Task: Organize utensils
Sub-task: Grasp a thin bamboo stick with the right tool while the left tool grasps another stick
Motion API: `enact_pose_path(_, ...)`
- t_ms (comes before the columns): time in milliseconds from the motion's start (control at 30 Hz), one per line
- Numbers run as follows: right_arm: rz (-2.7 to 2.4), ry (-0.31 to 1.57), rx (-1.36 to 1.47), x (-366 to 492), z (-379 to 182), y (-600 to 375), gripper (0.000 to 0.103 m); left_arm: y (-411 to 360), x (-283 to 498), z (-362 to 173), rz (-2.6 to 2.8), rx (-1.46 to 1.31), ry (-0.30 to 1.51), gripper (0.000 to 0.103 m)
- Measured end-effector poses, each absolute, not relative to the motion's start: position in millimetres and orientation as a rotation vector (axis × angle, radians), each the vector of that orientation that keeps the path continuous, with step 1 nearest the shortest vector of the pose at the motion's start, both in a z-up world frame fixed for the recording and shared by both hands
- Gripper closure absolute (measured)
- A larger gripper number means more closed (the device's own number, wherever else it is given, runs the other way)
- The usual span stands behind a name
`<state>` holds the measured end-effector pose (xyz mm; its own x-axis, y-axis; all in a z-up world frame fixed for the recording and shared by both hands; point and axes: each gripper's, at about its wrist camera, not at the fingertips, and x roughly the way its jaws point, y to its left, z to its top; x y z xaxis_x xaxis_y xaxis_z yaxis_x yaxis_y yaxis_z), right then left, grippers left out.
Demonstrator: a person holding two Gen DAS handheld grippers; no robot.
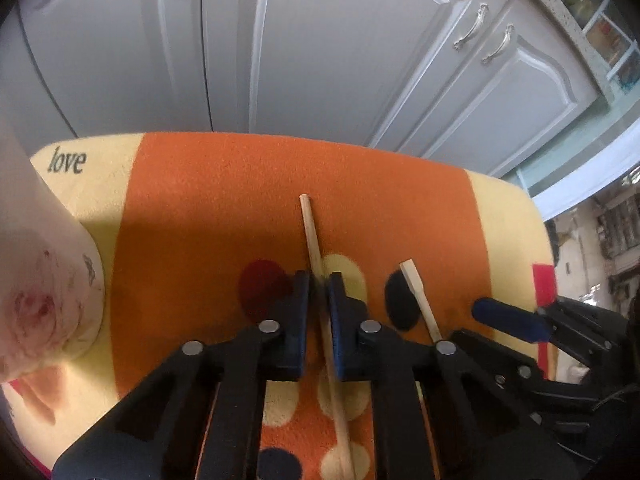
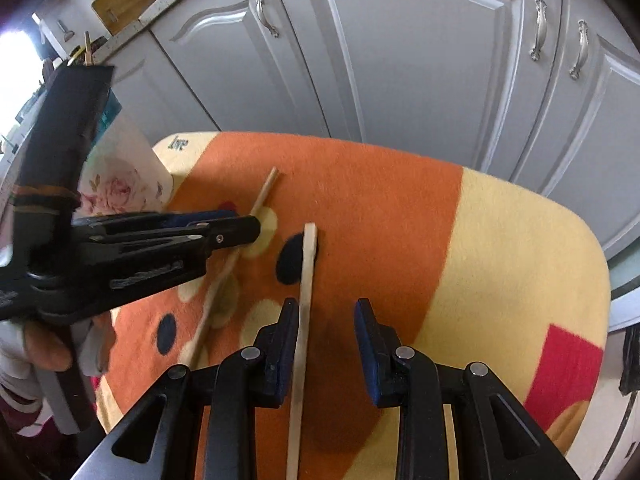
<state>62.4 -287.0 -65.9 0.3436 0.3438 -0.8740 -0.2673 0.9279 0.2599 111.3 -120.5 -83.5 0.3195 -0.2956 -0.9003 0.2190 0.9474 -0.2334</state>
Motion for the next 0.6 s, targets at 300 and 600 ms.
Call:
enact_pose_path(300,0.416,1.191,-0.065,95,-78,-249,0.077,-103,85,-79,-0.350,-0.080,1.200,0.098)
enact_pose_path(600,0.457,1.138,-0.034,85,-49,-258,0.096,-91,64,-45,-0.390,-0.119,1.133,0.098)
